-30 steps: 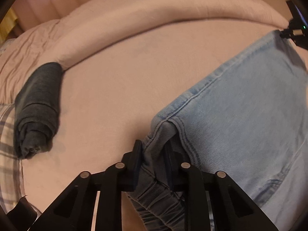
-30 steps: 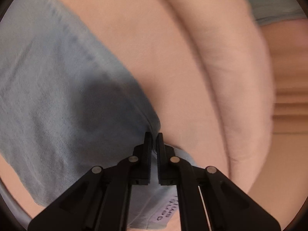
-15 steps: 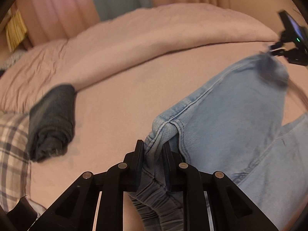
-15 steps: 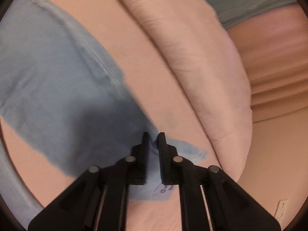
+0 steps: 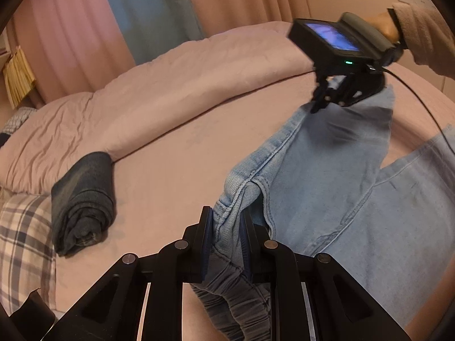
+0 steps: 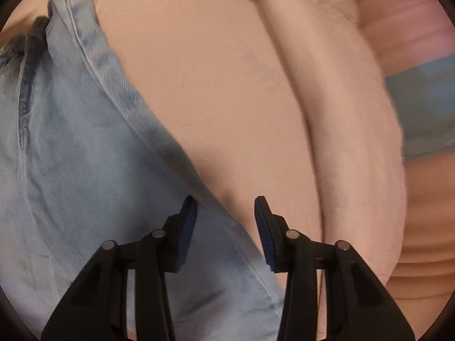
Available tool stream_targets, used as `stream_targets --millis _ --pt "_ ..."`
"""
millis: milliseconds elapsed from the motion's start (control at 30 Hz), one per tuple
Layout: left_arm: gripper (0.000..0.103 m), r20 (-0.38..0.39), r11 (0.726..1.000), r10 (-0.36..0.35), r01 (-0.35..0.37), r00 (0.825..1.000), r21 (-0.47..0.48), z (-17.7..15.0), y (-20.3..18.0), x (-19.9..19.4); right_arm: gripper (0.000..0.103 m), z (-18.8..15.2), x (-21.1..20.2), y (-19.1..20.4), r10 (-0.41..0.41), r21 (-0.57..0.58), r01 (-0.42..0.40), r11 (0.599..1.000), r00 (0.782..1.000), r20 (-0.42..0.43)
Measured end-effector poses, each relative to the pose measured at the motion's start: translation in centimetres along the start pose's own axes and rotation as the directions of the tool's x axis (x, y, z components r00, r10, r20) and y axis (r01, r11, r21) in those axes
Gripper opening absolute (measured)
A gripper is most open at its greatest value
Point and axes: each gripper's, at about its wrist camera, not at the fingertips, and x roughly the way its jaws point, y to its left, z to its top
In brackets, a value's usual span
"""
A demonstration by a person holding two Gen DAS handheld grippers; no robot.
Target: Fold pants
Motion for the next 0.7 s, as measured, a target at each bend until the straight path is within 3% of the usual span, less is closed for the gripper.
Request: stream_targets --millis 167,333,533,633,700 --pt "0.018 0.000 0.998 0.005 -0.005 1.000 -0.066 0.0 0.8 0.0 0.003 -1.8 -1.8 0.8 0.020 0.035 -0.021 0.999 1.000 0.024" --pt "0.018 0.041 0.992 0.047 -0.042 0.998 -0.123 0.2 0.5 -2.6 0.003 -4.1 -7.0 2.7 -0.094 0.106 0.082 0.991 0.990 0.109" --pt "0.018 0.133 0.987 0.145 -0.134 0.980 -0.093 -0.8 -2.0 -7.6 0.003 -6.3 -13.4 6.2 -0.300 0.162 0.276 0.948 0.942 0.151" --pt "0.018 0.128 0.986 0.159 -0.151 0.979 -0.072 -3.7 -3.8 -9.1 0.004 -7.7 -15.9 11.0 -0.382 0.168 0.356 0.919 0.910 0.163" --pt "0.018 0.117 0.988 0.153 -0.148 0.981 -0.051 -5.8 -4.8 -9.8 0.004 -8.6 -16.4 14.4 -0.385 0.159 0.360 0.919 0.906 0.175"
